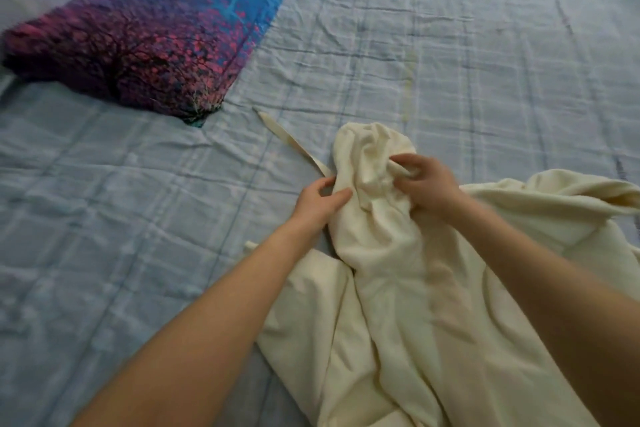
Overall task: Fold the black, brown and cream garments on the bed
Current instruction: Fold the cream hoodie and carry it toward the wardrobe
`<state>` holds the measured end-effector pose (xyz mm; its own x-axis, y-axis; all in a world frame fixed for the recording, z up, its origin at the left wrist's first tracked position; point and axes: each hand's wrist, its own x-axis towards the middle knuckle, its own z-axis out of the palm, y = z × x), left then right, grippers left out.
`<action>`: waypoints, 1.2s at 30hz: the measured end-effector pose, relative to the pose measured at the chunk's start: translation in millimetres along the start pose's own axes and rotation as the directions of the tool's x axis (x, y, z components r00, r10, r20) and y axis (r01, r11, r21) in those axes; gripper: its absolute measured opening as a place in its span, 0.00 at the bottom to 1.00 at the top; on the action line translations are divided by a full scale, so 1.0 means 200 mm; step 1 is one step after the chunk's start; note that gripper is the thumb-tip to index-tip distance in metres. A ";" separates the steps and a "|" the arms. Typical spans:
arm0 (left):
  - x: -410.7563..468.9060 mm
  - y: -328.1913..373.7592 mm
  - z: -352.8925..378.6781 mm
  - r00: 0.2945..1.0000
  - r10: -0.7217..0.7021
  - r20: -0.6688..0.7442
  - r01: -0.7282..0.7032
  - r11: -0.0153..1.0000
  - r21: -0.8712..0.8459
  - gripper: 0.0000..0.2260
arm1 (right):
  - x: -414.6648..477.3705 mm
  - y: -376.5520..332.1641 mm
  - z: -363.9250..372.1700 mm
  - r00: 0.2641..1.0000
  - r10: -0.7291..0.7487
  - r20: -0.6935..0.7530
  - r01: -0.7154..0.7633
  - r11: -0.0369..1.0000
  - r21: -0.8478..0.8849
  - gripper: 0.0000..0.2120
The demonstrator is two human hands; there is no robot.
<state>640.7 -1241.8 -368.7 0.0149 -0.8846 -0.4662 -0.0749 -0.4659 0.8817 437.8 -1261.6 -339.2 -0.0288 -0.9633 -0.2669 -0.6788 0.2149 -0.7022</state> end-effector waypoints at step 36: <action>-0.79 -0.46 -0.86 0.978 0.112 -0.177 -0.111 0.994 0.016 0.05 | -0.90 -0.31 0.84 0.875 -0.380 0.300 0.480 0.755 -0.446 0.30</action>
<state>817.7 -1062.2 -363.2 0.1822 -0.9211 -0.3442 -0.0916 -0.3644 0.9267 609.0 -1075.0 -358.0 0.4525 -0.8764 -0.1647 -0.8538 -0.3724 -0.3639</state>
